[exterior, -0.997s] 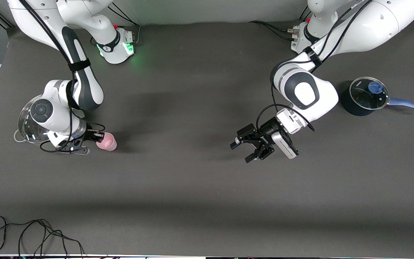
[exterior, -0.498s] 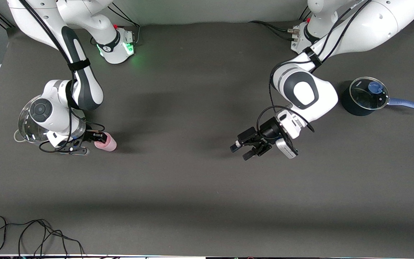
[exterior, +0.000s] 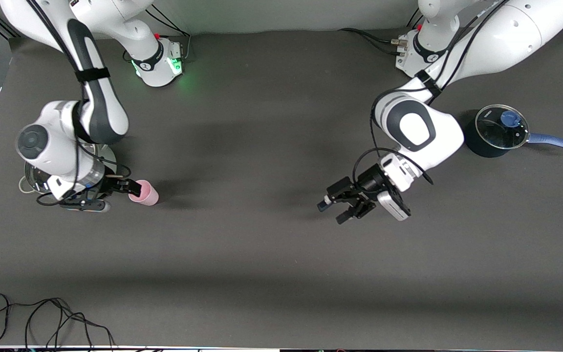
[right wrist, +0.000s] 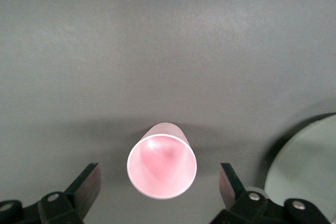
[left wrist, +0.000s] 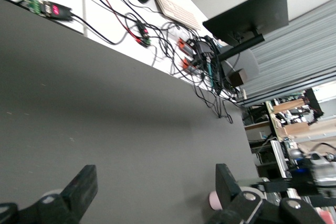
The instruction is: Transfer pink cup from left to right arm
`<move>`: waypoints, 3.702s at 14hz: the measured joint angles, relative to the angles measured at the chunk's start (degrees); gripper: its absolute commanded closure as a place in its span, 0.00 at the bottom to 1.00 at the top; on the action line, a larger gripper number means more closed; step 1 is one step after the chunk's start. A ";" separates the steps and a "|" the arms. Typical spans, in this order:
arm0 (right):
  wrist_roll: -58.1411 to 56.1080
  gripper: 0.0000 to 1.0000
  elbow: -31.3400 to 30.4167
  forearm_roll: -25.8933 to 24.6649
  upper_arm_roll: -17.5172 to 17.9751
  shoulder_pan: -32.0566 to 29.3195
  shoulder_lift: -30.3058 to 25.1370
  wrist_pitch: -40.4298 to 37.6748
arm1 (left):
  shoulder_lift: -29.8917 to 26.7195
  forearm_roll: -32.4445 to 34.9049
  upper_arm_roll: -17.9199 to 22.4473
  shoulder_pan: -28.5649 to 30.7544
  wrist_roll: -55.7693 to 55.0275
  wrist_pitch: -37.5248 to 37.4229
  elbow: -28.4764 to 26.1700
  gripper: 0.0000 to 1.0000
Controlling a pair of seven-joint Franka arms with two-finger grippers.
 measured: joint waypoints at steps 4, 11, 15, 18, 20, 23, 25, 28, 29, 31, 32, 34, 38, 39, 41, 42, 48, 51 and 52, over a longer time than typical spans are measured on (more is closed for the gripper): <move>-0.12 0.00 6.88 -3.83 -1.81 0.00 -5.15 -12.46 | -0.16 0.26 3.29 0.98 0.00 1.55 -0.04 0.00; -0.18 0.00 21.93 -8.89 -3.62 -0.07 -10.82 -38.22 | -5.85 -3.66 9.54 8.19 -0.01 9.35 -3.17 0.00; -0.19 0.00 25.40 -9.54 -4.05 -0.15 -13.73 -43.20 | -7.50 -4.06 9.77 11.72 -0.08 8.31 -3.88 0.00; -0.30 0.00 25.39 -10.56 -4.35 -0.19 -14.47 -44.03 | -7.51 -4.07 9.83 12.56 -0.09 8.05 -3.88 0.00; -0.30 0.00 25.33 -10.61 -4.34 -0.11 -14.45 -44.07 | -7.56 -4.08 9.82 12.56 -0.05 7.70 -3.89 0.00; -0.30 0.00 25.33 -10.62 -4.34 -0.11 -14.44 -44.10 | -7.78 -4.08 9.80 12.54 -0.07 3.95 -3.88 0.00; -0.30 0.00 25.32 -10.62 -4.34 -0.08 -14.44 -44.12 | -8.78 -4.08 10.31 12.67 -0.14 0.57 -3.80 0.00; -0.30 0.00 25.31 -10.63 -4.31 -0.02 -14.43 -44.12 | -13.01 -4.11 14.56 12.65 -2.79 -11.60 -3.87 0.00; -0.30 0.00 25.31 -10.63 -4.29 -0.10 -14.43 -44.12 | -14.39 -4.05 16.14 12.56 -4.36 -15.35 -3.90 0.00; -0.33 0.00 25.31 -10.64 -3.33 -1.59 -14.42 -44.12 | -16.63 -1.12 19.47 12.23 -8.93 -22.74 -3.97 0.00; -0.38 0.00 25.30 -10.65 -1.51 -3.76 -14.42 -44.13 | -17.69 3.66 21.36 12.04 -13.78 -27.04 -3.93 0.00; -0.56 0.00 25.29 -10.65 4.35 -9.86 -14.41 -44.14 | -19.64 19.02 24.95 11.93 -28.40 -36.53 -2.94 0.00; -0.57 0.00 25.27 -10.67 18.27 -23.21 -14.40 -44.25 | -23.69 50.86 28.00 11.93 -48.48 -53.98 0.82 0.00; -0.57 0.00 25.27 -10.67 21.26 -26.15 -14.40 -44.26 | -24.96 59.10 28.09 11.92 -50.84 -58.64 1.40 0.00; -0.58 0.00 25.27 -10.67 26.92 -31.81 -14.40 -44.28 | -26.93 72.93 28.06 11.70 -53.95 -67.56 3.36 0.00; -0.59 0.00 25.27 -10.67 28.92 -33.75 -14.40 -44.29 | -27.65 77.18 28.05 11.57 -54.48 -71.15 4.47 0.00; -0.62 0.00 25.26 -10.67 30.65 -34.54 -14.38 -44.25 | -31.71 86.00 27.97 9.32 -55.44 -79.08 6.23 0.00; -0.67 0.00 25.27 -10.35 31.30 -33.72 -14.25 -42.23 | -34.44 86.18 27.95 8.64 -55.44 -80.84 6.76 0.00; -0.67 0.00 25.29 -9.71 31.40 -33.24 -14.20 -41.41 | -34.98 86.19 27.95 8.24 -55.45 -82.23 7.53 0.00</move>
